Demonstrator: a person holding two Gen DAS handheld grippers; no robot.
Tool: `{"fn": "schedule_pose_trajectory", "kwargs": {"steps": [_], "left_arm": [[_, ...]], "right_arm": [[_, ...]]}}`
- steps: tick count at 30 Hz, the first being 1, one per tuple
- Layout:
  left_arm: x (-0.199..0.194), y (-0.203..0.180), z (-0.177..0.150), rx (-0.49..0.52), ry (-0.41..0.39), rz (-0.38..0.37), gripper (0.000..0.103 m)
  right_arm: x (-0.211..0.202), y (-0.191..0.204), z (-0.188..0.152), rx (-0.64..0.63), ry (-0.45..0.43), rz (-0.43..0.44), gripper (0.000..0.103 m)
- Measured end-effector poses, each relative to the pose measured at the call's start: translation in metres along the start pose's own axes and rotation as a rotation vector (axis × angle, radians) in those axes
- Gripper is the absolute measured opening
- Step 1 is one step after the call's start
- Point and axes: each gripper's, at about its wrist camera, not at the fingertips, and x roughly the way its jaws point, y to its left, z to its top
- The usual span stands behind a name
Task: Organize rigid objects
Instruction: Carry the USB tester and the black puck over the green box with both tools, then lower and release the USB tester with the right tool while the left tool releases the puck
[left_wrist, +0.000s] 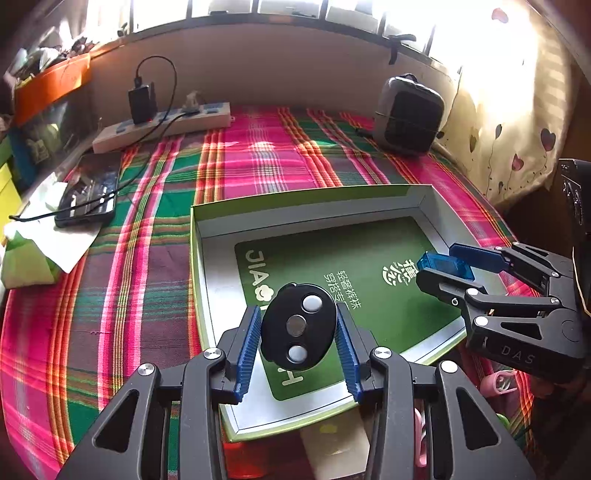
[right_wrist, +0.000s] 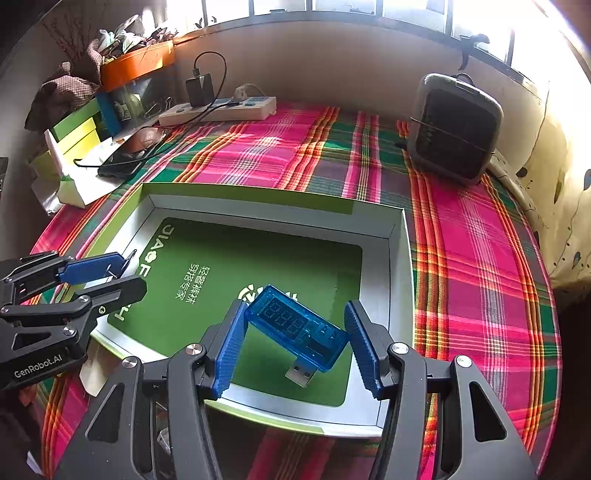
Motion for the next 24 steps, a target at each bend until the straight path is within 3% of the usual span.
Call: {"fn": "schedule_pose_trajectory", "kwargs": {"steps": [24], "left_arm": [[0.009, -0.007, 0.001, 0.025, 0.017, 0.026, 0.039]], "right_arm": [[0.013, -0.002, -0.003, 0.012, 0.025, 0.0, 0.055]]}}
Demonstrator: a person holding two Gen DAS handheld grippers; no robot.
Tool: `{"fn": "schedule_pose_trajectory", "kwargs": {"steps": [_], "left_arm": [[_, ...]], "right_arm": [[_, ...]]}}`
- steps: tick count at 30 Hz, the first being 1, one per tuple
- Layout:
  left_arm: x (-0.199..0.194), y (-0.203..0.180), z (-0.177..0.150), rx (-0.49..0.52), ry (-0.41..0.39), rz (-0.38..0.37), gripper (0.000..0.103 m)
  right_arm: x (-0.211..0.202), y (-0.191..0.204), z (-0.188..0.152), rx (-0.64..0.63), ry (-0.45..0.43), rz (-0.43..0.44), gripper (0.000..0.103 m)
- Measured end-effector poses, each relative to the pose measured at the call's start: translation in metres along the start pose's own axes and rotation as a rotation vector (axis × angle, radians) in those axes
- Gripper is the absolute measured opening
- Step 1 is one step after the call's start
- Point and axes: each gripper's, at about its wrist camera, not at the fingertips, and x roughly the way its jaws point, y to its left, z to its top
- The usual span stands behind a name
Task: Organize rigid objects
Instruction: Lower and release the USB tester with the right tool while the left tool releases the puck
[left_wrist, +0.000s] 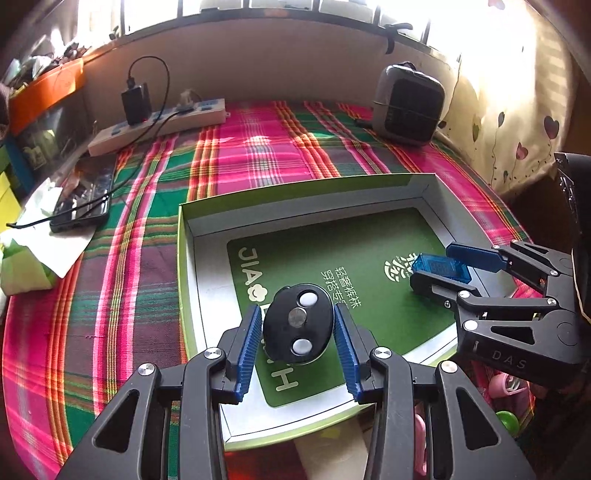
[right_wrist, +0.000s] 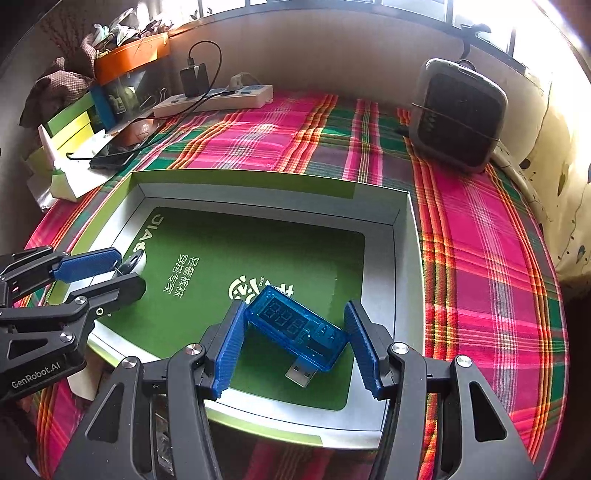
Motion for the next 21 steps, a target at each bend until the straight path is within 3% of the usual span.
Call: {"fn": "schedule_pose_trajectory", "kwargs": {"steps": [10, 21], "left_arm": [[-0.006, 0.003, -0.001, -0.018, -0.009, -0.01, 0.039], [-0.037, 0.005, -0.009, -0.024, -0.062, -0.018, 0.042]], "right_arm": [[-0.005, -0.004, -0.001, 0.033, -0.015, 0.003, 0.056], [-0.039, -0.001, -0.009, 0.054, -0.085, 0.004, 0.058]]}}
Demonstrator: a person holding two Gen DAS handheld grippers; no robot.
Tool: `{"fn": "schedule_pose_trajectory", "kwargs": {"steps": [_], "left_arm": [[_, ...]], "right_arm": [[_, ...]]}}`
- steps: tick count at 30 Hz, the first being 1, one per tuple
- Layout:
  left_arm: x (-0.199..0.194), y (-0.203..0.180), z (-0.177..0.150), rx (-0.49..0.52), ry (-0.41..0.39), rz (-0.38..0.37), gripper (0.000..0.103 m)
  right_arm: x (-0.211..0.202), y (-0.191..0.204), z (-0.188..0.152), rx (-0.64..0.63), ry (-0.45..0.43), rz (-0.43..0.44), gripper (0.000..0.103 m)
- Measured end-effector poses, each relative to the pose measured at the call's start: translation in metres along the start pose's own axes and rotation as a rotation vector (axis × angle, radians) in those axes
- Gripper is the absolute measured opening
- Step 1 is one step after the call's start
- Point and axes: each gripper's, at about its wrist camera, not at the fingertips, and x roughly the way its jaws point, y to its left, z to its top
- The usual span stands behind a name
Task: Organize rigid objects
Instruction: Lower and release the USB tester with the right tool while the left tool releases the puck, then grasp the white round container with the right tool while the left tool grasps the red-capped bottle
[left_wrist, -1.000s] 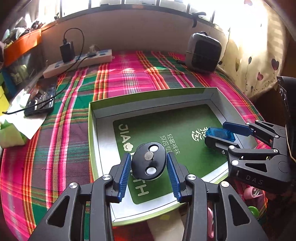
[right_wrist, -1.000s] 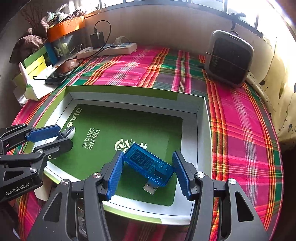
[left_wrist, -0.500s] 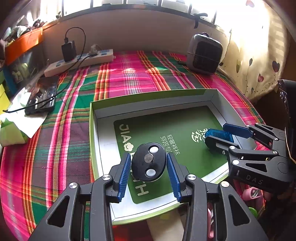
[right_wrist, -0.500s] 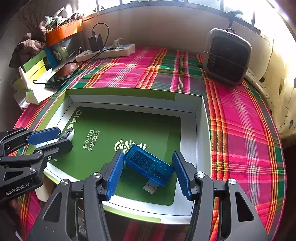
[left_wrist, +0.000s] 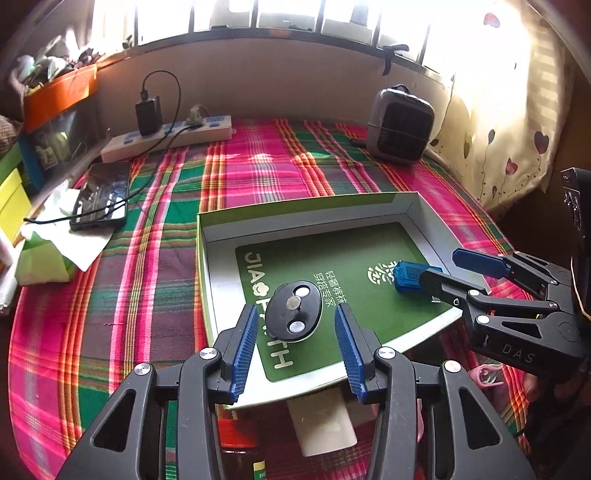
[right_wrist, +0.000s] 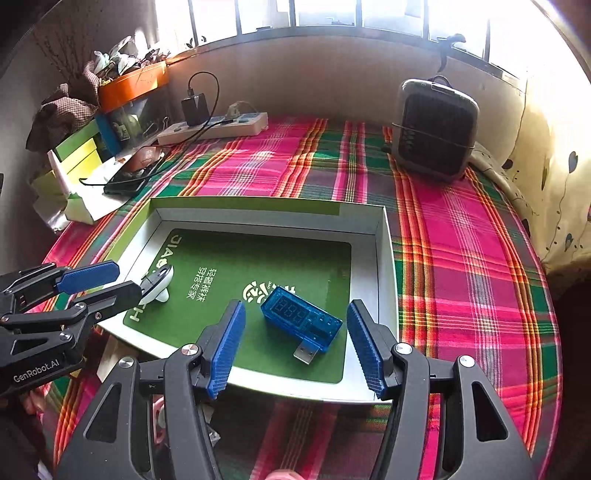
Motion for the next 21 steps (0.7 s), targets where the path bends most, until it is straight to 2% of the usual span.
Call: {"fn": "schedule_pose_trajectory", "kwargs": {"steps": [11, 21], "left_arm": [[-0.043, 0.012, -0.019, -0.026, -0.072, 0.013, 0.044], [-0.066, 0.033, -0.05, -0.091, -0.088, 0.027, 0.045]], "right_arm": [[-0.043, -0.005, -0.02, 0.046, -0.071, 0.008, 0.059], [-0.074, -0.009, -0.057, 0.085, -0.106, 0.006, 0.059]]}}
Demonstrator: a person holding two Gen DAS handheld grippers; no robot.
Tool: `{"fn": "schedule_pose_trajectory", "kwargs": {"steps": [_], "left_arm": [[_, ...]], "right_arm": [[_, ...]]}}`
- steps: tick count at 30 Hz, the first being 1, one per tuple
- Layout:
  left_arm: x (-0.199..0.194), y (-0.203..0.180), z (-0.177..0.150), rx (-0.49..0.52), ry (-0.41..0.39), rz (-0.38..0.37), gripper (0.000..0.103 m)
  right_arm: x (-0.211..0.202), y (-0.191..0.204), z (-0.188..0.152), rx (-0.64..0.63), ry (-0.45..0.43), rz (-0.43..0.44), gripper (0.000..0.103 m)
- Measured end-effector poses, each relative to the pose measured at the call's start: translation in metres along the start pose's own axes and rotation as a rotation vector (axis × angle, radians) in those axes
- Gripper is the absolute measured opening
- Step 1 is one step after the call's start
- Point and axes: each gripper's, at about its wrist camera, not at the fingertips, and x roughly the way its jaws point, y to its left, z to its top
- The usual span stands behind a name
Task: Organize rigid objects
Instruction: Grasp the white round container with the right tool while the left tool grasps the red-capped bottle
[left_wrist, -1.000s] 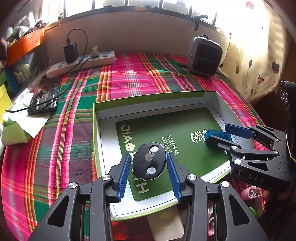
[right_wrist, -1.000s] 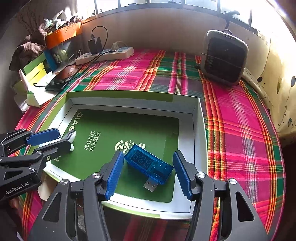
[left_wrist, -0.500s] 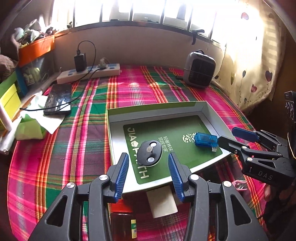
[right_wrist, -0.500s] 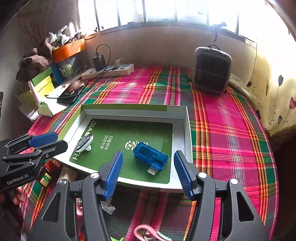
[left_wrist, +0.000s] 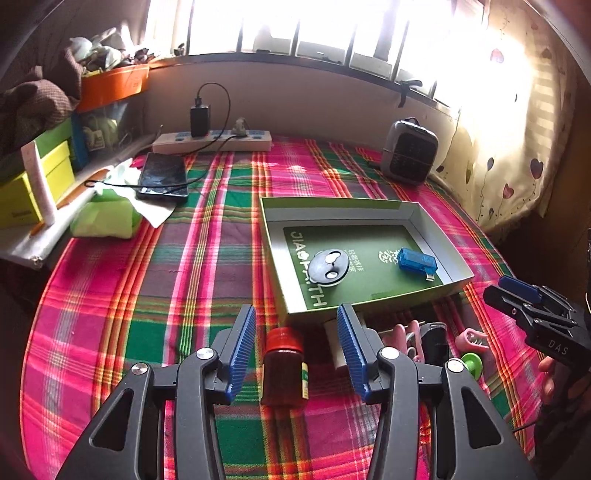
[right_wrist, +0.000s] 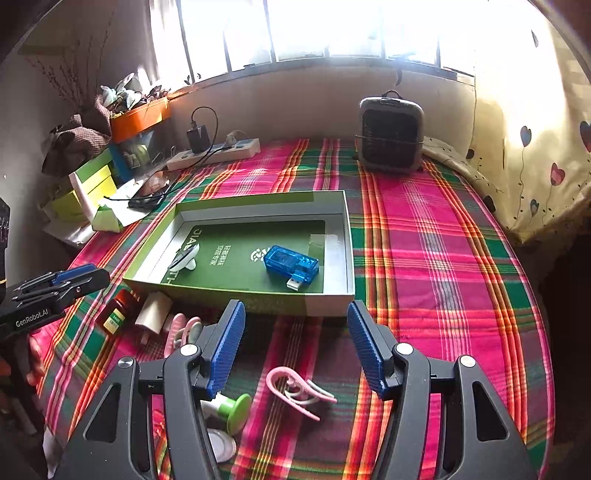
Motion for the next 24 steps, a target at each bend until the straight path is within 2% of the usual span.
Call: {"fn": "schedule_pose_trajectory", "kwargs": {"steps": [11, 16, 24], "left_arm": [[-0.012, 0.023, -0.028, -0.071, 0.01, -0.018, 0.047], [-0.013, 0.026, -0.037, -0.084, 0.022, -0.031, 0.047], [-0.01, 0.024, -0.05, -0.078, 0.046, -0.039, 0.047]], "right_arm": [[-0.017, 0.017, -0.049, -0.021, 0.032, 0.036, 0.059], [-0.019, 0.03, -0.065, -0.044, 0.06, 0.061, 0.059], [-0.014, 0.049, -0.082, -0.065, 0.091, 0.051, 0.059]]}}
